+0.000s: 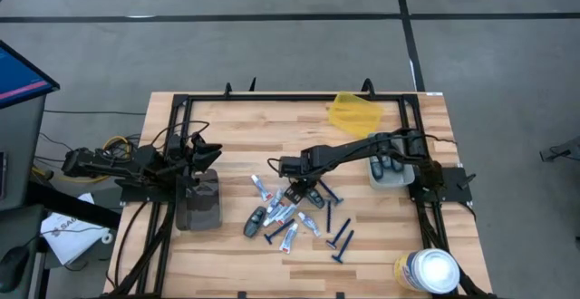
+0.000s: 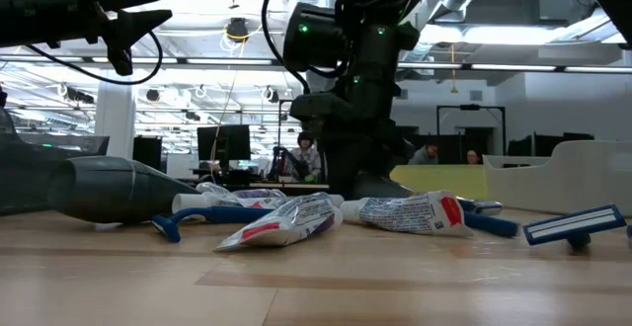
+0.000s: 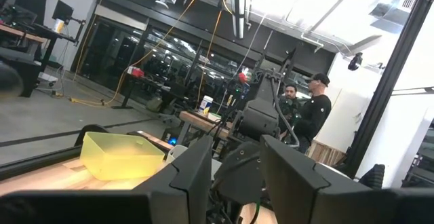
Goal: Pick & Place Travel size toiletries
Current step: Put the gray deodorant bottle into the white bin
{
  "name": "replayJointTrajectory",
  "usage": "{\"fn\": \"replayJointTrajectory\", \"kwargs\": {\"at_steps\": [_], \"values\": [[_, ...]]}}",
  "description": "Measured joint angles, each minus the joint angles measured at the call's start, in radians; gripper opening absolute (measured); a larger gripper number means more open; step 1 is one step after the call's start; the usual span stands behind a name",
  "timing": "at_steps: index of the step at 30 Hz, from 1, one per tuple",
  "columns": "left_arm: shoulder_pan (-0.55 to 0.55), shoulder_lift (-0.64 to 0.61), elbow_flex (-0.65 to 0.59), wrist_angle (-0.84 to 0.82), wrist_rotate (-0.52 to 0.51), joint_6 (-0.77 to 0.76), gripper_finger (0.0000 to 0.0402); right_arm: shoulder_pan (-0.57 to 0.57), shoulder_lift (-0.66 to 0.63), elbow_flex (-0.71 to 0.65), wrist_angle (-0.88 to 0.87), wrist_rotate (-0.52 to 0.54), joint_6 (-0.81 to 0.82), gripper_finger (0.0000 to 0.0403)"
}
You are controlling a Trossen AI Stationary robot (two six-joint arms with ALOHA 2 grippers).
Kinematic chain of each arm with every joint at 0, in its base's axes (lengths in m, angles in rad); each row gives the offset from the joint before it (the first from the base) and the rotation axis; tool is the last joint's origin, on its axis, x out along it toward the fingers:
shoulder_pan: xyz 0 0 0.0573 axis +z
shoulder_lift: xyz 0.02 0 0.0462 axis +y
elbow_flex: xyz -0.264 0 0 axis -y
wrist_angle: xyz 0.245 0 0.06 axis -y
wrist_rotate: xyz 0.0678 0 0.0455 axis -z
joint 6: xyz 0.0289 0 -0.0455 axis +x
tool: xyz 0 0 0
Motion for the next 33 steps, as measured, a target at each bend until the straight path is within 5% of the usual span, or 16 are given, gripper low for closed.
{"fn": "replayJointTrajectory", "kwargs": {"at_steps": [13, 27, 33], "values": [[0.0, 0.0, 0.0, 0.0, 0.0, 0.0, 0.0122, -0.033, -0.012, 0.136, -0.064, 0.032, -0.069, 0.0166], [0.0, 0.023, 0.0, 0.019, 0.008, -0.016, 0.0122, -0.124, -0.117, 0.181, -0.163, 0.062, -0.198, 0.003], [0.0, 0.042, 0.0, 0.022, 0.016, -0.021, 0.0122, -0.093, -0.112, 0.183, -0.15, -0.026, -0.439, 0.0089]]}}
